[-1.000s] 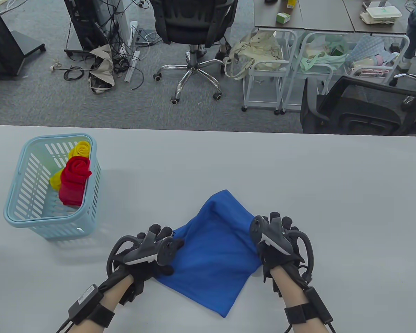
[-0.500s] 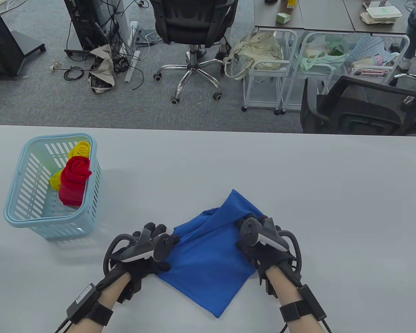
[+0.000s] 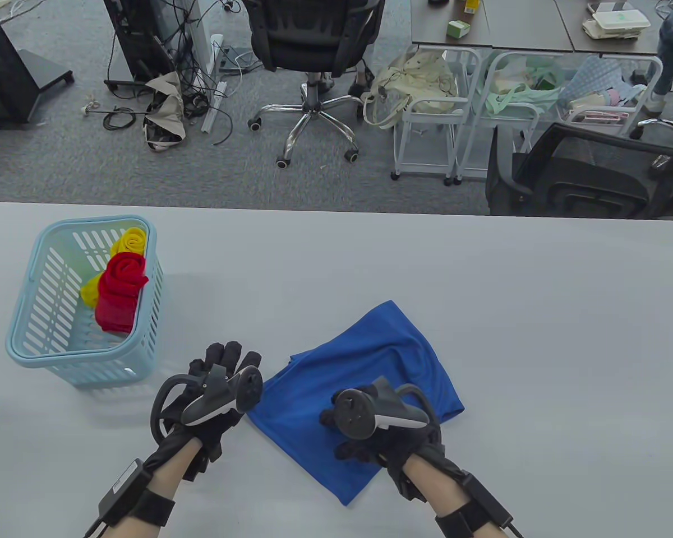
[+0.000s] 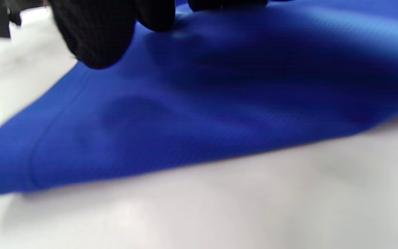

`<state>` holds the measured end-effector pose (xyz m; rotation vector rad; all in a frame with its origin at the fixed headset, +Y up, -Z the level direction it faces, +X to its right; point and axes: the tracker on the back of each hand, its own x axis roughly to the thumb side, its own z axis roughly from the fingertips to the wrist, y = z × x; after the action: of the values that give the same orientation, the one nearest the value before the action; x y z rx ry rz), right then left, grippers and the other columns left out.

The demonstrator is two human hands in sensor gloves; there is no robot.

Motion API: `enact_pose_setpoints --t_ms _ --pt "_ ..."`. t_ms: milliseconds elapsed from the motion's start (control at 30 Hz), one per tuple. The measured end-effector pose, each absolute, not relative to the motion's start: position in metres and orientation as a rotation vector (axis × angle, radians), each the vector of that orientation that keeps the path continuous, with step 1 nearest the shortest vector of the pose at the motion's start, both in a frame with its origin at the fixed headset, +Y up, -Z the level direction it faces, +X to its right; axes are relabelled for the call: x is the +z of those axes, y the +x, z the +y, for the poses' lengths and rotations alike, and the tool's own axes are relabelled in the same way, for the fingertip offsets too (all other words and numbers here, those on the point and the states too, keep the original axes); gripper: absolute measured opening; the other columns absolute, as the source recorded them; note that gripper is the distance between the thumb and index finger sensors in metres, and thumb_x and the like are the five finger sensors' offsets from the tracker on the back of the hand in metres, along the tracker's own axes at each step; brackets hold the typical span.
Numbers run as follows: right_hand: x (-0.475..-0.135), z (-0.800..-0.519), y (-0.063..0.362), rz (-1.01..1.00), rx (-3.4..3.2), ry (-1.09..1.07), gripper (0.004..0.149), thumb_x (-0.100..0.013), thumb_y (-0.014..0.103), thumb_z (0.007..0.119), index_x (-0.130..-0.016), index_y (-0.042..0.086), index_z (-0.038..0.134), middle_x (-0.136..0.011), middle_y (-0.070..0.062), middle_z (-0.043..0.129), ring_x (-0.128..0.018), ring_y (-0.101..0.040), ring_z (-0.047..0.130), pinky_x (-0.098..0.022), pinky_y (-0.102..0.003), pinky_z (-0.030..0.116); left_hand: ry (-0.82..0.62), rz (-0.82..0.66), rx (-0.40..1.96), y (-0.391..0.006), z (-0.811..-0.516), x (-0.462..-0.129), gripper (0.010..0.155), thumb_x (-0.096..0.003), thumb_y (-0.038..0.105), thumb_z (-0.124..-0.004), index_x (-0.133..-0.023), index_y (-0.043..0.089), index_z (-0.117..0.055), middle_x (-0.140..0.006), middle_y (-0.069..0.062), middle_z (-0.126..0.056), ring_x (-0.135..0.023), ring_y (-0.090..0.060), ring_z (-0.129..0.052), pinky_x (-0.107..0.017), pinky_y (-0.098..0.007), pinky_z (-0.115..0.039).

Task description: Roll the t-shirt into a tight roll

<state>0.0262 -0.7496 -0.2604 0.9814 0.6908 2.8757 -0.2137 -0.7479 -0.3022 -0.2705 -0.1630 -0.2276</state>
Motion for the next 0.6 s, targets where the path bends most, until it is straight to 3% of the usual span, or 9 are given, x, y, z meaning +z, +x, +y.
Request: enact_pose_setpoints --t_ms 67,200,400,600 --pt "-0.259 -0.75 0.022 0.588 2.991 0.994 0.062 -0.054 0.04 0.084 -0.107 0.034 0.054 -0.118 -0.009 0.039 -0.104 -0.036 0.048 -0.074 -0.056 0.045 -0.269 -0.156 -0.227 -0.216 -0.747 -0.302 0.072 -0.0469 0.062 -0.05 -0.113 0.039 -0.032 -0.125 -0.006 -0.033 -0.115 -0.038 -0.041 -0.081 -0.057 -0.052" --pt "-0.259 -0.75 0.019 0.514 2.995 1.003 0.04 -0.057 0.033 0.081 -0.094 0.03 0.068 -0.111 -0.007 0.052 -0.097 -0.032 0.059 -0.073 -0.055 0.049 -0.257 -0.16 -0.218 -0.215 -0.744 -0.301 0.072 -0.047 0.062 -0.05 -0.113 0.039 -0.033 -0.125 -0.007 -0.033 -0.115 -0.038 -0.042 -0.081 -0.056 -0.052" --pt "-0.265 -0.739 0.029 0.485 2.904 0.989 0.036 -0.059 0.028 0.074 -0.095 0.026 0.068 -0.109 -0.004 0.056 -0.096 -0.029 0.062 -0.073 -0.055 0.05 -0.23 -0.179 -0.229 -0.209 -0.74 -0.297 0.071 -0.0476 0.061 -0.05 -0.113 0.039 -0.033 -0.125 -0.006 -0.033 -0.115 -0.038 -0.042 -0.081 -0.056 -0.052" --pt "-0.29 -0.697 0.088 0.282 2.818 0.681 0.036 -0.06 0.029 0.07 -0.096 0.027 0.064 -0.108 -0.004 0.055 -0.095 -0.028 0.063 -0.072 -0.054 0.052 -0.192 -0.243 -0.191 -0.189 -0.735 -0.285 0.07 -0.0488 0.059 -0.048 -0.113 0.038 -0.034 -0.126 -0.006 -0.034 -0.115 -0.037 -0.043 -0.081 -0.056 -0.052"
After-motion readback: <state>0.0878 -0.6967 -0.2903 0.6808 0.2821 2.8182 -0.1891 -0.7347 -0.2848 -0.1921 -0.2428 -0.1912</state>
